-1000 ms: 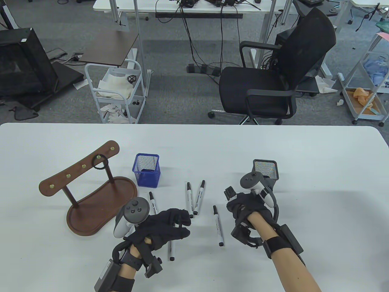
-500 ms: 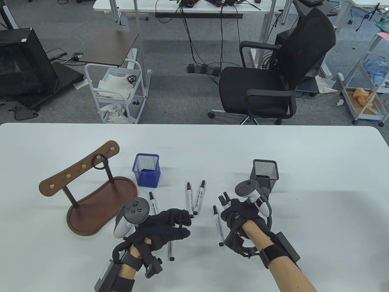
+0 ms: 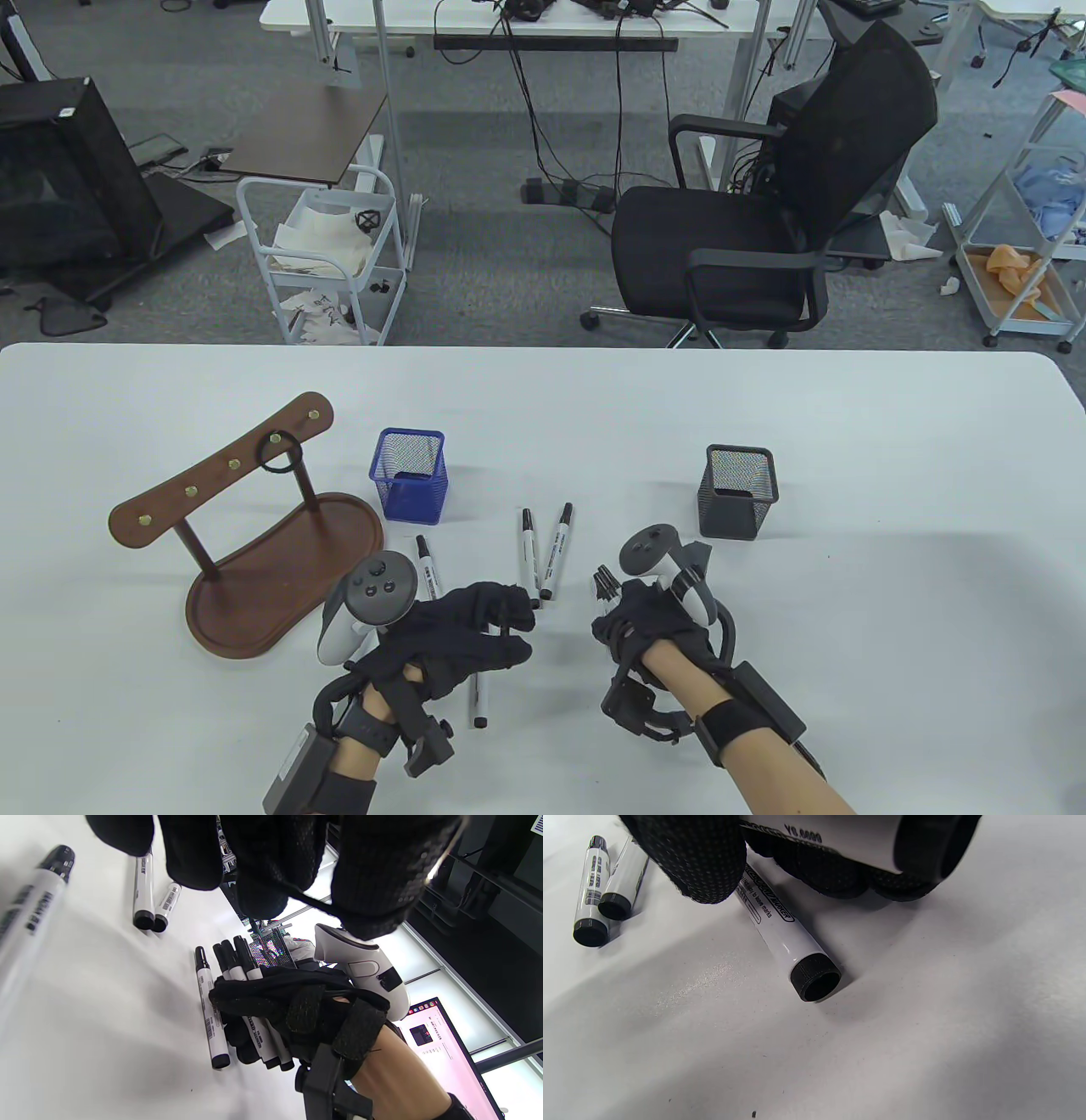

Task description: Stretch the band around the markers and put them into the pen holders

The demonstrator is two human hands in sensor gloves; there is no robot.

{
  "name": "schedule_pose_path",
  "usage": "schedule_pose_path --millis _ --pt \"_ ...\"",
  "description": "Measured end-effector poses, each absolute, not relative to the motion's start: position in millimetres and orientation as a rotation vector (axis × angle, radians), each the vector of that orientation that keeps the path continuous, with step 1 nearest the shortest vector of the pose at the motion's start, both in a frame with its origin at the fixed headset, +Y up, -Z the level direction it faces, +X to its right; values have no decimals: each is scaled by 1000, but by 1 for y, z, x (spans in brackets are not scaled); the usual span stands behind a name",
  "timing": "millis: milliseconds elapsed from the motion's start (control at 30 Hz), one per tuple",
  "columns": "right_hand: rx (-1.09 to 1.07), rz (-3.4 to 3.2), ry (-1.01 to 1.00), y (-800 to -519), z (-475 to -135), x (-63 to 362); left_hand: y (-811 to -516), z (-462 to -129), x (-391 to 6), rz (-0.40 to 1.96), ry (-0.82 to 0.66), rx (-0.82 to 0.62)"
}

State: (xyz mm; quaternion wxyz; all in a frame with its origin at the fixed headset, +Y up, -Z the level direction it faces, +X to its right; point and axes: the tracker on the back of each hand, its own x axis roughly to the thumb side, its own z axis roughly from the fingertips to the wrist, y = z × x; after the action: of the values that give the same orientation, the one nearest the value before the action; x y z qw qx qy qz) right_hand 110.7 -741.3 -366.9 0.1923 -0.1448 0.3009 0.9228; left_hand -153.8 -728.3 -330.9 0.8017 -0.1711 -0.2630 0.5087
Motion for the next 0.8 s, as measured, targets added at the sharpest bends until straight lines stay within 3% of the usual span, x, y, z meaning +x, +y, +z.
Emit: schedule_pose_path --millis 800 --pt "-403 2841 777 -744 -368 97 -729 -331 -153 1092 -557 -369"
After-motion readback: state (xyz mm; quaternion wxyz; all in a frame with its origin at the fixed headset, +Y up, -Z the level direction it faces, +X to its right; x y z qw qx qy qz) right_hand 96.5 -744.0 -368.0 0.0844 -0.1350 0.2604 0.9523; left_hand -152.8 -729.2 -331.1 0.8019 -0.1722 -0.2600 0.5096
